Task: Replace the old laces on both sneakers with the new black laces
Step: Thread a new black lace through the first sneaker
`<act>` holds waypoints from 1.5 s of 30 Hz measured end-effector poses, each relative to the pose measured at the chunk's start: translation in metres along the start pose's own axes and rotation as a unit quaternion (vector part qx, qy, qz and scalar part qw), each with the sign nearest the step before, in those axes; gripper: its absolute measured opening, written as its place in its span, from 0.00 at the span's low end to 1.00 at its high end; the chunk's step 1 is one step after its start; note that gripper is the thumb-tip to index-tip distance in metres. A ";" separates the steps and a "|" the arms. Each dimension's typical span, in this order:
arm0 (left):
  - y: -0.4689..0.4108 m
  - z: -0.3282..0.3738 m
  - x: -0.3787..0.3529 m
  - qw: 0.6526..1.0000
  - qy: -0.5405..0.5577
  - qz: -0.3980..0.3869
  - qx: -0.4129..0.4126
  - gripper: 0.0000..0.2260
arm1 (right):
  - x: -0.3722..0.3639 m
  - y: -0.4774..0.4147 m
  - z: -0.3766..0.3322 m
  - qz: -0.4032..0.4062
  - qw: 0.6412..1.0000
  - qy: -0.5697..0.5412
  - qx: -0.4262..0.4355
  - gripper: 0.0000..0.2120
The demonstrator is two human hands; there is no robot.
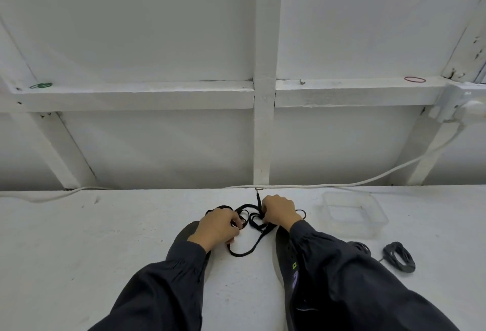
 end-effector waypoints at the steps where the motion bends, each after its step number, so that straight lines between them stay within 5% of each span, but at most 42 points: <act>1: -0.001 0.001 0.000 1.000 -0.017 0.007 0.000 0.09 | 0.000 0.000 0.001 -0.013 1.000 -0.021 -0.001 0.14; 5: -0.006 0.003 -0.002 0.998 -0.022 0.055 -0.015 0.23 | 0.015 0.006 -0.006 -0.091 0.964 -0.247 0.033 0.03; 8: -0.009 0.000 0.004 0.992 0.039 0.119 -0.025 0.38 | 0.047 0.030 -0.016 -0.124 0.899 -0.414 0.075 0.12; 10: -0.012 -0.002 0.010 0.984 0.087 0.154 -0.037 0.40 | 0.066 0.045 -0.021 -0.136 0.867 -0.470 0.098 0.13; 19: -0.014 0.025 0.005 0.975 0.182 0.092 -0.089 0.08 | 0.114 0.080 -0.018 -0.170 0.763 -0.601 0.166 0.07; 24: -0.019 -0.003 0.037 0.950 0.263 0.164 -0.025 0.12 | 0.142 0.075 0.033 -0.024 0.758 -0.643 0.107 0.03; 30: -0.019 -0.057 0.076 0.900 0.351 0.252 0.053 0.12 | 0.169 0.079 0.115 0.207 0.702 -0.682 -0.001 0.05; 40: -0.022 -0.077 0.084 0.896 0.357 0.247 0.099 0.14 | 0.163 0.084 0.131 0.192 0.672 -0.716 0.001 0.10; 45: -0.028 -0.068 0.085 0.947 0.213 0.214 0.110 0.10 | 0.179 0.091 0.142 0.244 0.523 -0.817 0.017 0.14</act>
Point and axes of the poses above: each hand's wrist, its own y-axis away from the middle knuckle, its own x-axis out of the back of the hand, z = x × y, the point moved 9 cm from there along -y, towards the middle knuckle, and after that the axes turned 6 degrees about -x, right-handed, at the moved point
